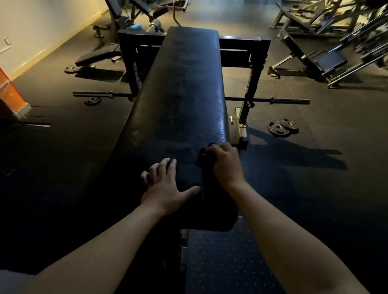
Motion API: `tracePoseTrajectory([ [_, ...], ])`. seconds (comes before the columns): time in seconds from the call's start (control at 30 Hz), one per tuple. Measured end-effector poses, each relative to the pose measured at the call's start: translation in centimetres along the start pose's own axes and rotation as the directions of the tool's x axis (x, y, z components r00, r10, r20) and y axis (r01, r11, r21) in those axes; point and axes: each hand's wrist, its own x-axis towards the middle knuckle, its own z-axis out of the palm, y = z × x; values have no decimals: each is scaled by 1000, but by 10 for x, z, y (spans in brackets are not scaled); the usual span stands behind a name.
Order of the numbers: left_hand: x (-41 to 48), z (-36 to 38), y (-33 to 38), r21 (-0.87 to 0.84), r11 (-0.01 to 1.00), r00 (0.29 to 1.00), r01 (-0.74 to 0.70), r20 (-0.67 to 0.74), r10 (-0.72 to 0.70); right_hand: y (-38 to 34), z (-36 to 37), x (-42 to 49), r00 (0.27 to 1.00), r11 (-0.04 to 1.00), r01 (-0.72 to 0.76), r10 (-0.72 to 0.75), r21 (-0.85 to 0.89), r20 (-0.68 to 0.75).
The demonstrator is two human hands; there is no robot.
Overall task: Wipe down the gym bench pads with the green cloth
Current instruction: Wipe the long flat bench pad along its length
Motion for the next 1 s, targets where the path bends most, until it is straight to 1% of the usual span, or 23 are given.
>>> tracePoseTrajectory([
  [0.07, -2, 0, -1, -12, 1000, 1000, 0, 6, 0, 12, -7, 0, 984, 985, -172, 172, 9, -40],
  [0.13, -1, 0, 0, -13, 1000, 1000, 1, 8, -1, 10, -8, 0, 947, 949, -315, 315, 11, -65],
  [0.2, -1, -1, 2, -6, 1000, 1000, 4, 9, -4, -4, -4, 1, 934, 938, -346, 346, 16, -87],
  [0.27, 0, -1, 2, 11, 1000, 1000, 3, 10, -3, -24, 5, 2, 960, 962, -272, 274, 37, -66],
  [0.37, 2, -1, 0, 17, 1000, 1000, -5, 20, 4, -53, 18, -6, 999, 997, -51, 50, 54, 11],
  [0.43, 3, 0, -2, 20, 1000, 1000, -19, 20, 18, -55, 16, -19, 994, 995, 86, -90, 49, 67],
  [0.47, 3, 1, -3, 23, 999, 1000, -28, 13, 28, -48, 11, -24, 988, 991, 130, -133, 37, 74],
  [0.5, 2, 2, -4, 25, 999, 999, -37, 5, 36, -37, 6, -29, 987, 989, 146, -147, 18, 62],
  [0.53, 2, 3, -5, 25, 999, 999, -42, -4, 42, -24, 1, -33, 991, 992, 128, -128, -1, 29],
  [0.6, 1, 4, -5, 16, 999, 999, -46, -17, 46, 2, -9, -39, 999, 1000, -3, 2, -6, -51],
  [0.67, 1, 5, -5, 1, 999, 999, -45, -16, 45, 12, -13, -44, 984, 988, -154, 156, 29, -82],
  [0.7, 1, 6, -5, 0, 999, 999, -44, -13, 44, 10, -13, -45, 973, 977, -209, 211, 38, -89],
  [0.77, 1, 4, -5, -1, 999, 999, -49, -1, 49, -4, -9, -48, 956, 963, -269, 271, 32, -109],
  [0.83, 2, 1, -6, -14, 998, 997, -67, 30, 68, -25, -3, -53, 959, 966, -259, 259, 16, -116],
  [0.87, 2, -1, -7, -26, 997, 996, -79, 49, 80, -35, 0, -56, 969, 975, -220, 220, 12, -108],
  [1.0, -2, -7, -14, -109, 986, 987, -124, 87, 134, -62, 5, -72, 1000, 997, 10, -9, 71, -16],
])
